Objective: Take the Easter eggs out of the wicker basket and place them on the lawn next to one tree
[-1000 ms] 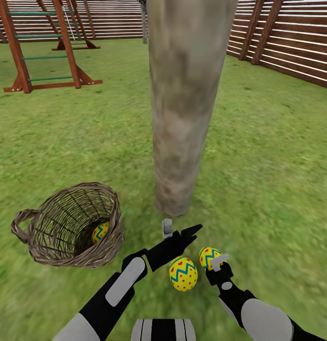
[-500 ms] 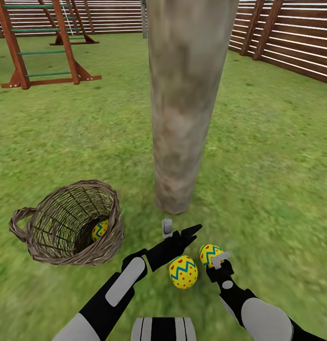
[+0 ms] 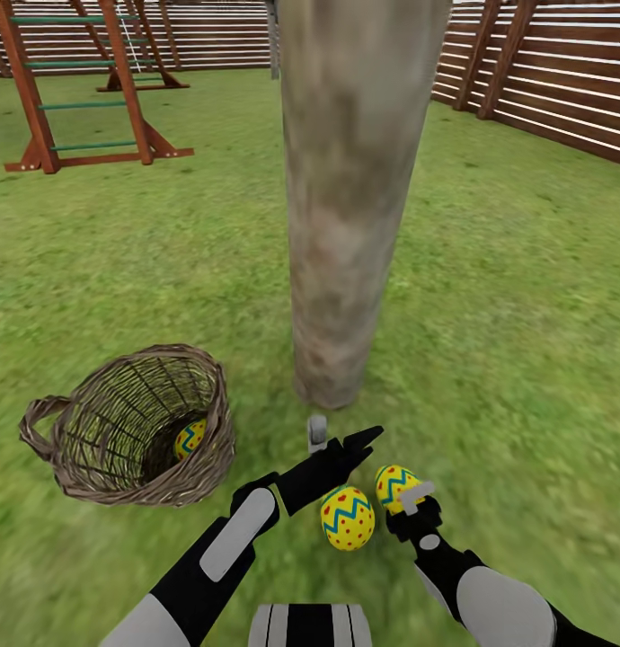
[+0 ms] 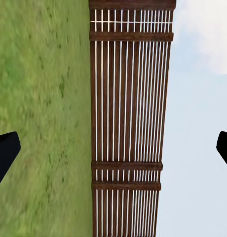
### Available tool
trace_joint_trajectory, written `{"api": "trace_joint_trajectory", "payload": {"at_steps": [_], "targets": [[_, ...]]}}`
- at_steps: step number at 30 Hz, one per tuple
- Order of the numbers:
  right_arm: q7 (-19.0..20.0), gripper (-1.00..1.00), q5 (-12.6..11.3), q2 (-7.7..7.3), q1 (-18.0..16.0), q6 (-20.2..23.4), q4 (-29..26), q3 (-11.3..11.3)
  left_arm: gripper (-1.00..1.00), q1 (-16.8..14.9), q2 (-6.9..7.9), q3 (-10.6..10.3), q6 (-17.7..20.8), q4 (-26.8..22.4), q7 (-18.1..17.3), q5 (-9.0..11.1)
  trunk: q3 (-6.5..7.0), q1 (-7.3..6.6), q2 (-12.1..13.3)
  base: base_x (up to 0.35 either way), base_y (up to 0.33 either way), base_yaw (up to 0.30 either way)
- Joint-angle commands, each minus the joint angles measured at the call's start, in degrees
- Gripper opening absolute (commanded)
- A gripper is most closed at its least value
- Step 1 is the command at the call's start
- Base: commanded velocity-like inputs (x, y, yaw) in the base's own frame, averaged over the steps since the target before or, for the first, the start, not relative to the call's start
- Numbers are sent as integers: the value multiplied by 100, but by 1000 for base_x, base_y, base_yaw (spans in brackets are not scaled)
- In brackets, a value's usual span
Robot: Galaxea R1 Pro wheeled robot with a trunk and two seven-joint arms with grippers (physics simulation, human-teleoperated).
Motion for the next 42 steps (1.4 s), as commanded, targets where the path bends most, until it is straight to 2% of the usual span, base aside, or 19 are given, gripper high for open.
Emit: {"api": "trace_joint_trajectory", "payload": {"at_steps": [1,8,20,32,34,35,37,39,41,42], "targets": [[-21,100,59,2,-2,-11,1,-49,100,-2,0,1,39,2,0,53,19,-3,0,0,0,0],[-21,100,58,0,-2,-11,-4,-49,100,-2,0,-96,39,-1,0,53,174,-21,10,0,0,0],[-12,100,53,-25,-2,-19,-62,-49,100,-2,0,-105,39,-5,0,53,440,-52,26,0,0,0],[-42,100,25,-41,-2,50,-662,-66,100,-2,-8,-111,39,-19,6,53,706,-83,42,0,0,0],[-50,100,37,-50,-2,531,-716,-66,100,-8,-11,-113,46,-52,16,53,750,-88,44,0,0,0],[-29,100,38,-51,-2,944,-820,-66,100,-17,-15,-113,53,-64,17,57,773,-91,46,0,0,0],[205,100,36,-51,-2,1392,-993,-66,100,-21,-33,-113,90,-84,17,66,817,-96,48,0,0,0],[664,100,22,-56,-2,1671,-1120,-66,100,-25,-45,-113,117,-134,17,69,861,-101,51,0,0,0],[1755,100,-17,-65,-2,2103,-1550,-71,100,-28,-51,-119,133,-249,44,73,906,-106,54,0,0,0],[2484,100,-25,-64,-2,2311,-1863,-83,100,-33,-63,-121,148,-275,103,76,928,-109,55,0,0,0]]}}
